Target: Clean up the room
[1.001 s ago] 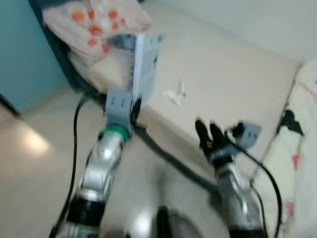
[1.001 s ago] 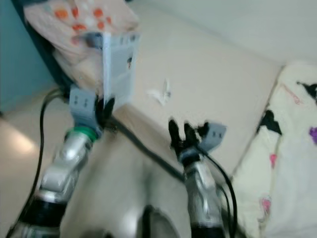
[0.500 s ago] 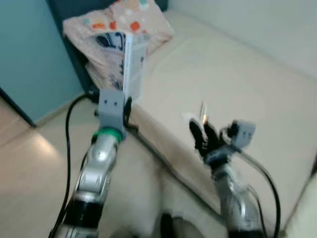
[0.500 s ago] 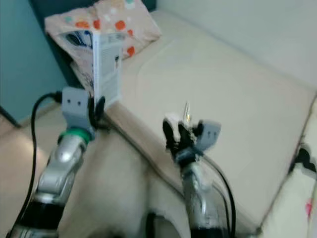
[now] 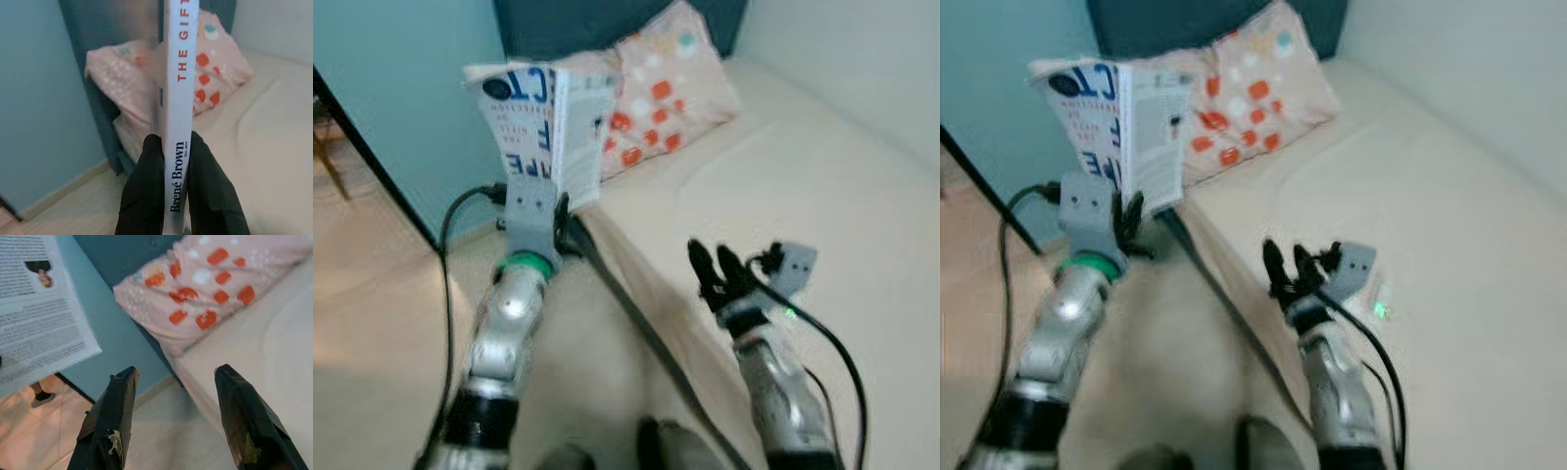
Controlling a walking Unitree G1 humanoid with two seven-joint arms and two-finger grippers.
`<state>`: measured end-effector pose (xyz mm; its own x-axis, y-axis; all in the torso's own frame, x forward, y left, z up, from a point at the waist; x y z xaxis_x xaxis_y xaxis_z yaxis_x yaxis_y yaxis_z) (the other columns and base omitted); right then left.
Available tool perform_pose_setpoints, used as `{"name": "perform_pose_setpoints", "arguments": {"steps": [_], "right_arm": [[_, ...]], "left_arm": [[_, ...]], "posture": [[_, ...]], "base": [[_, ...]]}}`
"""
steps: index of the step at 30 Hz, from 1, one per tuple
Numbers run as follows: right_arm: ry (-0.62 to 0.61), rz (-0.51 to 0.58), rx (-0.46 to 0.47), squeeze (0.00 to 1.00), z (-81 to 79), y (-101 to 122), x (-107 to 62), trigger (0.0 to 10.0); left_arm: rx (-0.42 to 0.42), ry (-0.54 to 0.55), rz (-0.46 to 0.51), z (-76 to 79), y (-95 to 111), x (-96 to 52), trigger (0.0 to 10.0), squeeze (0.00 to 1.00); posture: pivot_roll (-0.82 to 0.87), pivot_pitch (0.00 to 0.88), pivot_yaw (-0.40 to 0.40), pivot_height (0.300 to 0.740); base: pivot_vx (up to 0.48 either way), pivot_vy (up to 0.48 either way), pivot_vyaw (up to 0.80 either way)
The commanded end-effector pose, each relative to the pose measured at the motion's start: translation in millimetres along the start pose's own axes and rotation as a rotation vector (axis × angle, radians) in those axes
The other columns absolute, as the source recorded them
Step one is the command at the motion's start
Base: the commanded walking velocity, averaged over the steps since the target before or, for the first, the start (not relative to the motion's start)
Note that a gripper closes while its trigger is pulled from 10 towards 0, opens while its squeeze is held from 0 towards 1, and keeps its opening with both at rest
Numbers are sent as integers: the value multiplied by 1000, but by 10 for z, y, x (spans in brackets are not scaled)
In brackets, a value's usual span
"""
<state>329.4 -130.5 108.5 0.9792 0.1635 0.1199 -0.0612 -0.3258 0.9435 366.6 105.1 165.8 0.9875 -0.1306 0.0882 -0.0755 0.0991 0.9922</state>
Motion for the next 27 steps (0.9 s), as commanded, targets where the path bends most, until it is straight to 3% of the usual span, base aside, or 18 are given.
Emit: {"name": "perform_pose_setpoints", "arguments": {"steps": [1,22,26,27], "right_arm": [[-12,-11,14,0,-8,-39,-16,10000],[-63,-13,5,0,97,-50,-17,10000],[-74,-21,-2,0,128,-69,-26,10000],[-102,-46,-16,0,202,-137,-48,10000]], "left_arm": [[19,-9,11,12,21,-3,10000,0],[43,-56,5,104,-9,7,10000,0],[62,-137,-25,215,-101,-23,10000,0],[86,-219,-87,307,-295,-104,10000,0]], "posture": [[7,55,-18,740],[4,52,-14,740],[4,52,-14,740],[1,44,-15,740]], "base": [[480,0,0],[480,0,0],[172,0,0],[0,0,0]]}}
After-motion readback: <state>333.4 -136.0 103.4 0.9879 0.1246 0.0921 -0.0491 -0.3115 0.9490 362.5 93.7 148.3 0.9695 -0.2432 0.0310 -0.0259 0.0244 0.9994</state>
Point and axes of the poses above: a point about 5 cm out from each wrist's last joint towards the gripper, its own x axis pointing out of the wrist towards the gripper, its own y axis along the axis of the wrist's last joint, z = x × y, the point moved 5 cm from there along x, pointing out of the wrist towards the gripper, and after that the axes turned 10 degrees about -x, right-handed, at the moved point
